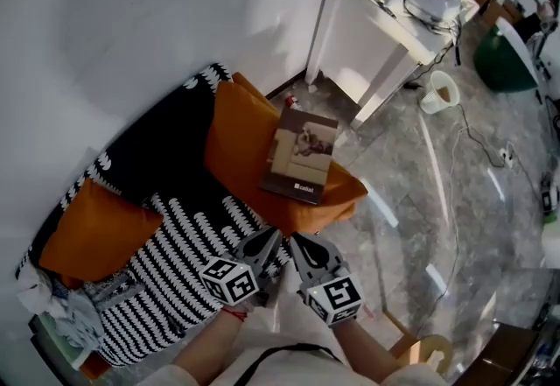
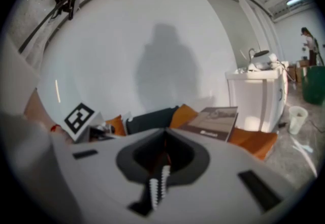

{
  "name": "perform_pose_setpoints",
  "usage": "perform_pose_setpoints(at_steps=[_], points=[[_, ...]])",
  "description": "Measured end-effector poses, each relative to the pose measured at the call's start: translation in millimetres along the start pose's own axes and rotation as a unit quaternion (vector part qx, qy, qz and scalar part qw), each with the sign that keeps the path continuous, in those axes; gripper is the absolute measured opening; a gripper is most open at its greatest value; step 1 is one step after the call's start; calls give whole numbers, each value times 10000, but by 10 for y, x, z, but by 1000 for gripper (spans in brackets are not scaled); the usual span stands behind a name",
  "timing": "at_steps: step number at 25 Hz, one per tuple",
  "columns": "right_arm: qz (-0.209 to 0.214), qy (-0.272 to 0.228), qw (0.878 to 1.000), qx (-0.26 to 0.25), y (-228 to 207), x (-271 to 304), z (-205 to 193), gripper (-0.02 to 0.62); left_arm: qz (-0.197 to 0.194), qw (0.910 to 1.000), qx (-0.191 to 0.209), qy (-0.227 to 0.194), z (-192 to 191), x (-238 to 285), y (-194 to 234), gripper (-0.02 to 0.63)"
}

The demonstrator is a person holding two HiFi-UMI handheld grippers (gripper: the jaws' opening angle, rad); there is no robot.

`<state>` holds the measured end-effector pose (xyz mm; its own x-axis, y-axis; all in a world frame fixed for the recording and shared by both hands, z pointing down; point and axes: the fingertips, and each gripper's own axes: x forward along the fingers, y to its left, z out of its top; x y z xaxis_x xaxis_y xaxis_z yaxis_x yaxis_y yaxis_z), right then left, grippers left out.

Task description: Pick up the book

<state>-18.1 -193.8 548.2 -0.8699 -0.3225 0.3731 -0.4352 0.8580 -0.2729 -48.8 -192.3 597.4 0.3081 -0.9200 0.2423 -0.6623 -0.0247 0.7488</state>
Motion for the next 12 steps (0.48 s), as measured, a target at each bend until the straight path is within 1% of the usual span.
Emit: perform_pose_setpoints(at_steps=[3,6,9,12], points=[[48,79,10000,26,-66,76,-39,14,-24,9988,-482,6,-47,83,104,25],[77,193,9998,67,-134,132,-105,14,189,9954,-939,-48,-85,156,251,31],[78,281,9995,100,-208,177,-166,14,401,9922,-1176,-93,-128,218,387,40],[36,311,9995,96,-299,210,-192,14,390,9876,-1505,-225,-148,279,470,82]])
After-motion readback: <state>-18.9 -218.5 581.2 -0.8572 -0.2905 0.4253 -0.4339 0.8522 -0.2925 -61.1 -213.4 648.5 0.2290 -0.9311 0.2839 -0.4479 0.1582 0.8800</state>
